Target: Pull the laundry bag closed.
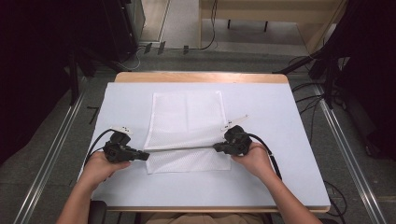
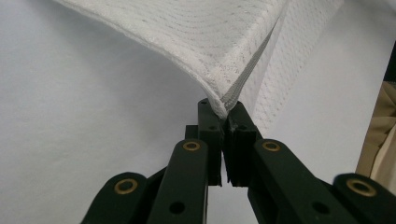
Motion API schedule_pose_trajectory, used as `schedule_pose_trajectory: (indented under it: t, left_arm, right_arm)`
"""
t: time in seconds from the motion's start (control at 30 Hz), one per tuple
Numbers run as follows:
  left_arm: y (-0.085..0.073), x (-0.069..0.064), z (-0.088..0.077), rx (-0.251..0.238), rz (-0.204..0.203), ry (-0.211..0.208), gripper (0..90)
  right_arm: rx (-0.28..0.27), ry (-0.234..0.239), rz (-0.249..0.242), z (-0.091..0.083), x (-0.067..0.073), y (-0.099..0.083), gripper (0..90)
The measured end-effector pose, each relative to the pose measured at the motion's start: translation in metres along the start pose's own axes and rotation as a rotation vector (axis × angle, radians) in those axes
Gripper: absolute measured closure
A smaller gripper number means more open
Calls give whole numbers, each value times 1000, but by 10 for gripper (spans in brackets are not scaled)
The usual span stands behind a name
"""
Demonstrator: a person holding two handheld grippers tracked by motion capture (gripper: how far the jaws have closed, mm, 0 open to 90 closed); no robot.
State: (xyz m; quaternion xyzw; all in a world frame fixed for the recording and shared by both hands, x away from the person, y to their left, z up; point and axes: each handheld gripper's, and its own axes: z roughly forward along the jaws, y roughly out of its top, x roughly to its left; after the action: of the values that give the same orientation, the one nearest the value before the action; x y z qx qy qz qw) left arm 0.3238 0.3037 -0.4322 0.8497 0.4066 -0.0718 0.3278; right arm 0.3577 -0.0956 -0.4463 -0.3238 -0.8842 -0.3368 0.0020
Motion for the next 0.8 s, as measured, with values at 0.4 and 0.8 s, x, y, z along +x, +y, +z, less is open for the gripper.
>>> schedule_pose_trajectory:
  t: [0.4,0.8]
  left_arm:
    - [-1,1,0,0,0,-4,874]
    - [-1,2,0,1,1,17,869]
  right_arm:
    - [2,-4,18,-15,-4,-13,882]
    - [-22,11,6,-19,-1,-16,877]
